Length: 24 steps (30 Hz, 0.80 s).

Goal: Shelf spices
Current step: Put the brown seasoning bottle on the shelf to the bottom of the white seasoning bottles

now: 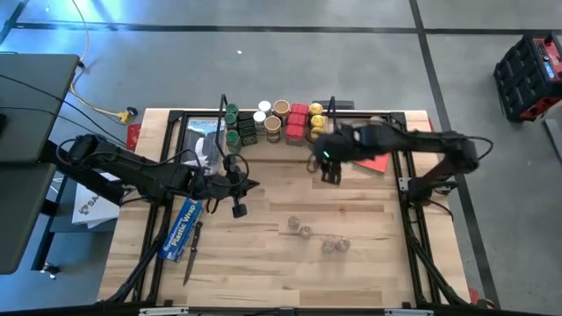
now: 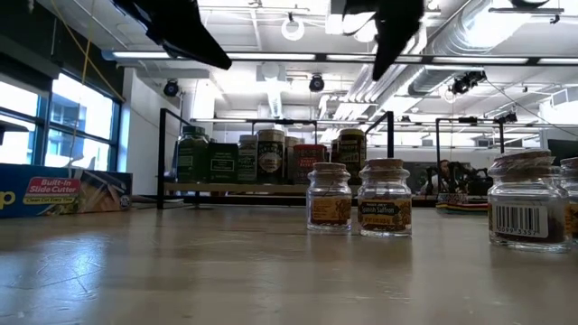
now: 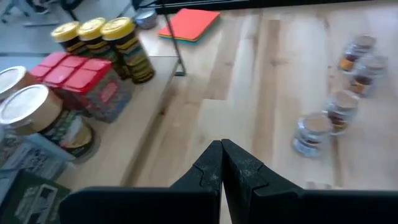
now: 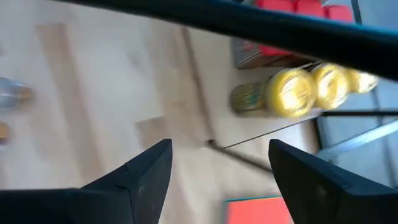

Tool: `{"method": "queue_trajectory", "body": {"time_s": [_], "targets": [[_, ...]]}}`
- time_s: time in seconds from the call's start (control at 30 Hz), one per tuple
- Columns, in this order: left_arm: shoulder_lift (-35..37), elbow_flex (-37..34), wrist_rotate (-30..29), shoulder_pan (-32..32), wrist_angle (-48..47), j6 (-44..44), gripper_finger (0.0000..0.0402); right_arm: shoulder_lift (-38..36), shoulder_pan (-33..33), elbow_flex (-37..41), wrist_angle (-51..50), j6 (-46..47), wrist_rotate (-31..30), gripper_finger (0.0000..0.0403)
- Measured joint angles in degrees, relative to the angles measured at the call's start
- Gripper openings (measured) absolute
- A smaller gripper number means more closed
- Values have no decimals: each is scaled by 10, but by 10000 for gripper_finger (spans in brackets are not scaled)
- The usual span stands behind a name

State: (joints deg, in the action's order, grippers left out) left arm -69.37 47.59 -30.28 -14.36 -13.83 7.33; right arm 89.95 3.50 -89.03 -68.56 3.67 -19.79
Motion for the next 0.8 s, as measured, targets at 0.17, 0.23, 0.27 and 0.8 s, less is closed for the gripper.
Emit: {"method": "queue_trajectory", "body": {"time_s": [0.17, 0.23, 0.27, 0.8], "targets": [[-2, -50, 84, -21, 107, -40, 1, -88, -113, 158, 141, 135, -30, 261], [-3, -91, 148, -24, 197, -49, 1, -104, -168, 206, 209, 184, -59, 261], [-6, -110, 177, -24, 245, -49, 1, -108, -195, 227, 249, 206, -78, 261], [-183, -64, 252, -6, 348, -120, 191, 52, -327, 316, 639, 264, -176, 261]]}}
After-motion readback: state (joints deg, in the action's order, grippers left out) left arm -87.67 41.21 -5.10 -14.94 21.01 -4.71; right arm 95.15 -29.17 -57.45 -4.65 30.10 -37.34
